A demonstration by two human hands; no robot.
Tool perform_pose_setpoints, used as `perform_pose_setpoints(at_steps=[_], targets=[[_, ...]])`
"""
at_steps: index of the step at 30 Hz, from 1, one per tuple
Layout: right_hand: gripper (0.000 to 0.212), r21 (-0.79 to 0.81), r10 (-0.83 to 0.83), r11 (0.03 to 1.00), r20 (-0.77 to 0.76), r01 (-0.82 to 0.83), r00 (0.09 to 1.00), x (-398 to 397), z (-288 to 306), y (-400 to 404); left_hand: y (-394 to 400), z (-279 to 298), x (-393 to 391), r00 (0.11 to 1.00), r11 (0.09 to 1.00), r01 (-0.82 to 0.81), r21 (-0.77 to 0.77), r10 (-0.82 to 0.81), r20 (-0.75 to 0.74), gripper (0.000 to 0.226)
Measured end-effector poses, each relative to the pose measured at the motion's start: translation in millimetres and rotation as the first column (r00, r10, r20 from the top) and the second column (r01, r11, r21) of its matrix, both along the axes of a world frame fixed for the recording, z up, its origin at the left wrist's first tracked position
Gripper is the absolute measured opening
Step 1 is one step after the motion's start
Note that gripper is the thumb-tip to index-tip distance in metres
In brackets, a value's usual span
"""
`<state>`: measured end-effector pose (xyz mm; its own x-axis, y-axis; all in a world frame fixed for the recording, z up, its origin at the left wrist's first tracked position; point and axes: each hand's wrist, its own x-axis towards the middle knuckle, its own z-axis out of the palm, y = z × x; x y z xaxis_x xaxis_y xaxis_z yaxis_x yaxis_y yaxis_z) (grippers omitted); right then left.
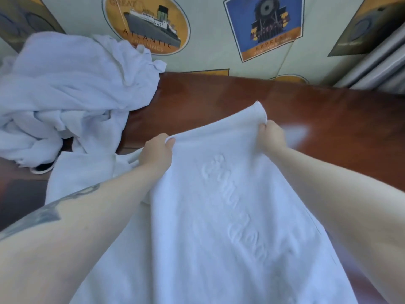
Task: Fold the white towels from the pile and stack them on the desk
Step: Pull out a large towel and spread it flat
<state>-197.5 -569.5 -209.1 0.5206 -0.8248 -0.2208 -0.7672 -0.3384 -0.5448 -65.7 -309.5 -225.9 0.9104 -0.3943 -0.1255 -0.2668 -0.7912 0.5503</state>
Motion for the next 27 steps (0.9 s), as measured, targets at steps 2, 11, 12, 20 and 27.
perform_pose_setpoints(at_steps=[2,11,12,20,27], targets=[[0.029,0.015,-0.049,0.999,-0.059,0.049,0.997,7.2,-6.6,-7.2,-3.5,-7.3,1.1,1.000,0.999,0.020,0.025,-0.021,0.012,0.028],[0.034,-0.160,-0.101,0.983,-0.077,0.087,0.992,6.5,-20.5,3.3,-6.6,-28.1,-13.3,0.978,0.998,0.023,0.055,-0.034,0.206,0.022],[0.038,-0.240,-0.082,0.969,-0.085,0.059,0.993,4.9,-19.8,6.0,-6.7,-28.4,-14.0,0.975,0.998,0.025,0.063,-0.038,0.220,0.023],[0.053,-0.264,0.456,0.833,-0.166,-0.485,0.874,-14.0,-40.2,77.2,-7.9,-25.8,-17.7,0.971,0.993,0.045,0.109,-0.069,0.228,0.021],[0.057,-0.197,0.449,0.821,-0.357,-0.536,0.819,-8.3,-46.6,74.4,9.2,-16.5,-23.0,0.983,0.986,0.164,0.021,-0.166,0.077,0.041]])
